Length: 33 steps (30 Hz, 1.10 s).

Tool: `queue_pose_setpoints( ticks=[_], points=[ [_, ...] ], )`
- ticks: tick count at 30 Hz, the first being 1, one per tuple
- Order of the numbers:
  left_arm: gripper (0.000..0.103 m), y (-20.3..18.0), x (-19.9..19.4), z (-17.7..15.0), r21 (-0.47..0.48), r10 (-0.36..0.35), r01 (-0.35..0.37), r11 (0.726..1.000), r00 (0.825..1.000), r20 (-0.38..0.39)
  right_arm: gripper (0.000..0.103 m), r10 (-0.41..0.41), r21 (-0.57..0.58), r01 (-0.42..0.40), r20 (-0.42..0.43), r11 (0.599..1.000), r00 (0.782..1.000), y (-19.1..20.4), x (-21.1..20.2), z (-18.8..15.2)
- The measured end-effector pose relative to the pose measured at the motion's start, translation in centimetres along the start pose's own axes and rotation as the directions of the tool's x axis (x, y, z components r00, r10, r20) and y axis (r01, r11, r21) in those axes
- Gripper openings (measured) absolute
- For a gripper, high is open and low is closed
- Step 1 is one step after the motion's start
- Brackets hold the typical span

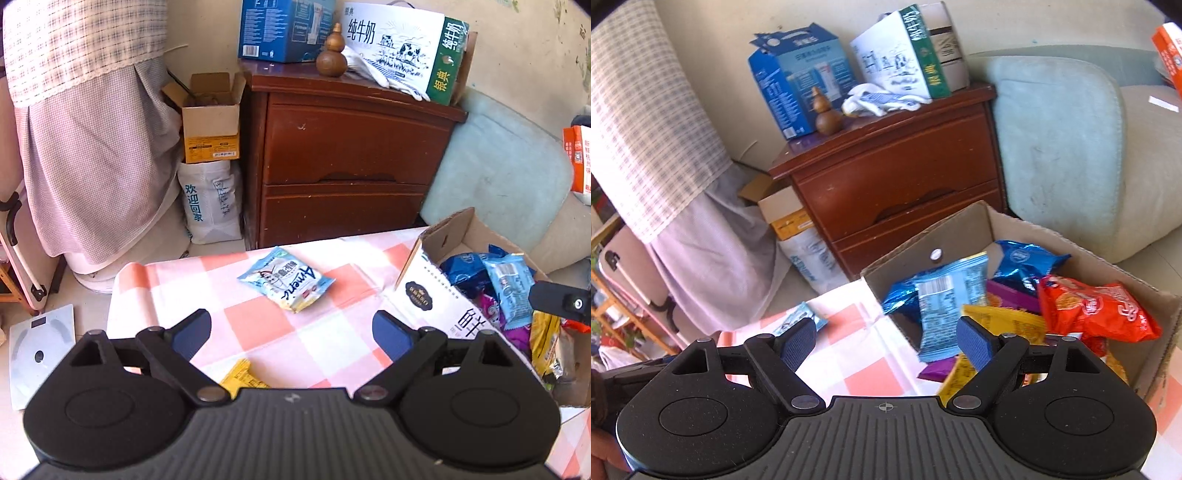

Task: Organize snacks
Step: 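Move the left tool to the yellow barcode bag while the right tool moves to the Amerio bag, then grasp the light blue Amerio bag with the right tool while the left tool grasps the yellow barcode bag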

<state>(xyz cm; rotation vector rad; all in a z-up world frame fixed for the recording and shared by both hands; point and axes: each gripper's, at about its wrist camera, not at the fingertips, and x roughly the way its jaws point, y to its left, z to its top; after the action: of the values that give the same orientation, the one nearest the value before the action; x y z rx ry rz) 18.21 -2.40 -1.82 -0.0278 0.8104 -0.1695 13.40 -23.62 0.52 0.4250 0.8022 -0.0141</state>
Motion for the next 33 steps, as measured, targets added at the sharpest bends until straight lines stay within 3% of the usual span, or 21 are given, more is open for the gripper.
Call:
queue_pose_setpoints(
  ticks=[7,12,19,23,27,33],
  points=[
    [0.094,1.6,1.3,-2.0,0.067,0.026,-0.022,0.998,0.998,-0.065,0.085,0.055,-0.102,-0.060,-0.056,0.993,0.997,3.9,2.4,-1.6],
    [0.093,2.3,3.2,-3.3,0.004,0.070,-0.070,0.998,0.984,-0.166,0.085,0.063,-0.164,-0.075,-0.079,0.984,0.995,5.5,3.6,-2.5],
    [0.093,2.9,4.9,-3.6,-0.122,0.105,-0.134,0.983,0.971,-0.215,0.085,0.068,-0.210,-0.085,-0.091,0.974,0.994,6.5,5.3,-2.8],
    [0.093,2.6,5.7,-3.7,-0.093,0.154,-0.179,0.980,0.962,-0.226,0.085,0.069,-0.252,-0.090,-0.089,0.964,0.994,7.2,6.5,-3.0],
    [0.082,2.8,6.1,-4.2,-0.058,0.158,-0.180,0.982,0.950,-0.270,0.085,0.081,-0.293,-0.108,-0.102,0.950,0.991,8.1,8.3,-2.9],
    [0.071,4.1,5.4,-4.1,-0.075,0.125,-0.150,0.986,0.954,-0.271,0.084,0.105,-0.358,-0.146,-0.131,0.922,0.986,9.3,11.3,-2.9]
  ],
)
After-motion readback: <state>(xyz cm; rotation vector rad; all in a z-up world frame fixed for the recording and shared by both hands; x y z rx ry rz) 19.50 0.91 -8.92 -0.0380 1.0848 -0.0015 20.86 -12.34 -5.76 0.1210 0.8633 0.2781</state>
